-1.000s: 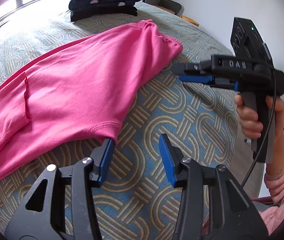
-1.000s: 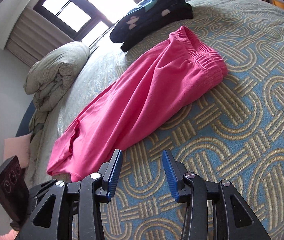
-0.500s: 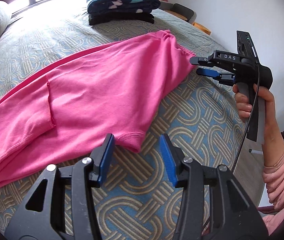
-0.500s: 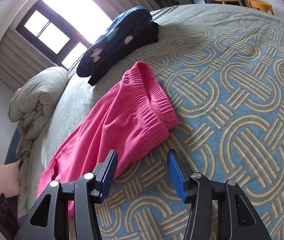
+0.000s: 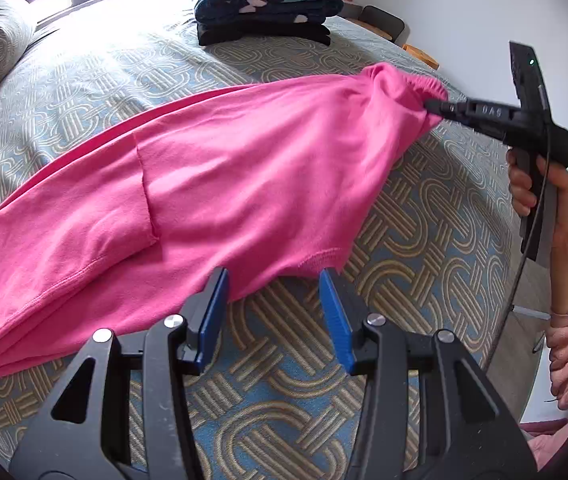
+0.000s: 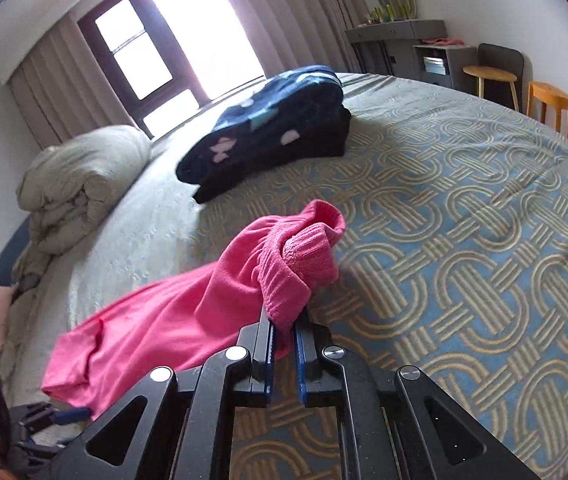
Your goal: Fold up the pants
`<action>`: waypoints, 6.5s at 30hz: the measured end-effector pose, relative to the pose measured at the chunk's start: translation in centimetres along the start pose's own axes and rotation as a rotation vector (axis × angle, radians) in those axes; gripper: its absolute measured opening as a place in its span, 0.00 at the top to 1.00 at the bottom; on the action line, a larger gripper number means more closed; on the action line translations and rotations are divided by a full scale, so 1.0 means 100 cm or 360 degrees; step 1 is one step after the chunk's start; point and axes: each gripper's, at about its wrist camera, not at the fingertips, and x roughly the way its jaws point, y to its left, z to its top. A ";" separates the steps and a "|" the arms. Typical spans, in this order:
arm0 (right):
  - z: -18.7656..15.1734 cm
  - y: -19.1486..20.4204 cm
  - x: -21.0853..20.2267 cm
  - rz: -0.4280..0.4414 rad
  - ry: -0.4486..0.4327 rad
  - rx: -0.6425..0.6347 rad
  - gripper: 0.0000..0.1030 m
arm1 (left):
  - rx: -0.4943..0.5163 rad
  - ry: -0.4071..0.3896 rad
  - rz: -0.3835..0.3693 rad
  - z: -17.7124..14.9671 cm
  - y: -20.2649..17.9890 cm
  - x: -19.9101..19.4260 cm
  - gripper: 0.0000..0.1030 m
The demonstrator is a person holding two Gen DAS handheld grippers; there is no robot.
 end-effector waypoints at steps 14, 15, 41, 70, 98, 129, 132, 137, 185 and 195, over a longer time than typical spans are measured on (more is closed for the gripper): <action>-0.014 -0.039 -0.017 -0.0154 0.0016 0.0196 0.60 | -0.0037 -0.0045 0.0021 0.010 0.007 -0.009 0.49; -0.010 -0.035 -0.018 -0.0124 0.0007 0.0166 0.60 | -0.0039 -0.0043 0.0027 0.011 0.007 -0.009 0.49; -0.037 -0.052 0.014 0.0300 0.0280 0.0706 0.44 | -0.0209 -0.0108 0.0139 0.036 0.058 -0.008 0.48; 0.021 0.060 0.000 0.0009 -0.0165 0.0153 0.89 | -0.0507 -0.0133 -0.0276 0.051 0.080 0.018 0.39; -0.113 0.295 0.067 0.0377 0.0265 -0.1169 0.63 | -0.1095 -0.0230 -0.0665 -0.021 0.176 -0.015 0.23; -0.095 0.273 0.096 0.0409 0.0606 -0.0574 0.94 | -0.1025 -0.0149 -0.0664 -0.006 0.156 -0.005 0.33; -0.094 0.272 0.085 0.0507 0.0572 -0.0554 0.95 | -0.0987 -0.0139 -0.0632 -0.002 0.151 -0.005 0.32; -0.106 0.283 0.066 0.0539 0.0481 -0.0798 0.93 | -0.0952 -0.0122 -0.0605 0.005 0.143 0.003 0.32; -0.066 0.226 0.084 0.0388 0.0565 -0.0482 0.40 | -0.0769 -0.0027 0.0328 -0.041 0.289 -0.083 0.44; -0.065 0.229 0.088 0.0366 0.0604 -0.0508 0.35 | -0.0895 -0.0033 0.0312 -0.069 0.293 -0.083 0.38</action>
